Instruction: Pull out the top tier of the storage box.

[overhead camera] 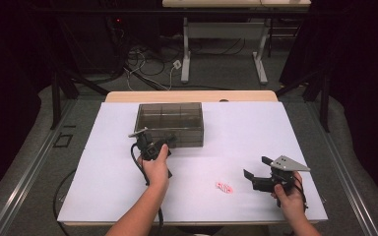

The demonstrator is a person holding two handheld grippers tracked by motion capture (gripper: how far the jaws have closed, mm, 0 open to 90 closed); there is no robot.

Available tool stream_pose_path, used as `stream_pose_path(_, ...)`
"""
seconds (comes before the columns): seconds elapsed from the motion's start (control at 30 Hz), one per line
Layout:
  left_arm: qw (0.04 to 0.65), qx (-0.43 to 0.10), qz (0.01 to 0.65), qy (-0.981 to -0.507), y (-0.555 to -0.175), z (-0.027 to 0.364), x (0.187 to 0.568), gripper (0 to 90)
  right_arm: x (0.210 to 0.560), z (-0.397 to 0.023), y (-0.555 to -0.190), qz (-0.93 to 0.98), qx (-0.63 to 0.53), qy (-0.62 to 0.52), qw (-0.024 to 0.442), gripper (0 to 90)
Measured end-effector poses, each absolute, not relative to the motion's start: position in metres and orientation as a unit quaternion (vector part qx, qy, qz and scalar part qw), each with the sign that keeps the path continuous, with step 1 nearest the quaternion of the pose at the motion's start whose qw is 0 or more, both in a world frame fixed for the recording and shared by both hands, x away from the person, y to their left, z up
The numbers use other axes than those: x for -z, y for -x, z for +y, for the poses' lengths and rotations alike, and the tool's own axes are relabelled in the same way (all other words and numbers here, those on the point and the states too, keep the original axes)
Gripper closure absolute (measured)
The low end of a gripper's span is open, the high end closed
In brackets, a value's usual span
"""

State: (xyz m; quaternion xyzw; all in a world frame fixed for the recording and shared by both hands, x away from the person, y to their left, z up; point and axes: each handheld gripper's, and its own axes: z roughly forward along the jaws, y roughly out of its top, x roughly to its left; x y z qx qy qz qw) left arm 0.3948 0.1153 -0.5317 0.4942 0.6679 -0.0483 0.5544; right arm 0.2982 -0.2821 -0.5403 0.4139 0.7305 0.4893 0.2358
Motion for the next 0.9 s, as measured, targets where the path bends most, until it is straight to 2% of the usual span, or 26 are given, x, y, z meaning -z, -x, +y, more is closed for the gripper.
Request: stream_pose_path(0.9, 0.556, 0.054, 0.663, -0.499, -0.384, 0.118, 0.532, 80.8, 0.540, -0.282, -0.298, 0.734, -0.486, -0.413, 0.235, 12.3)
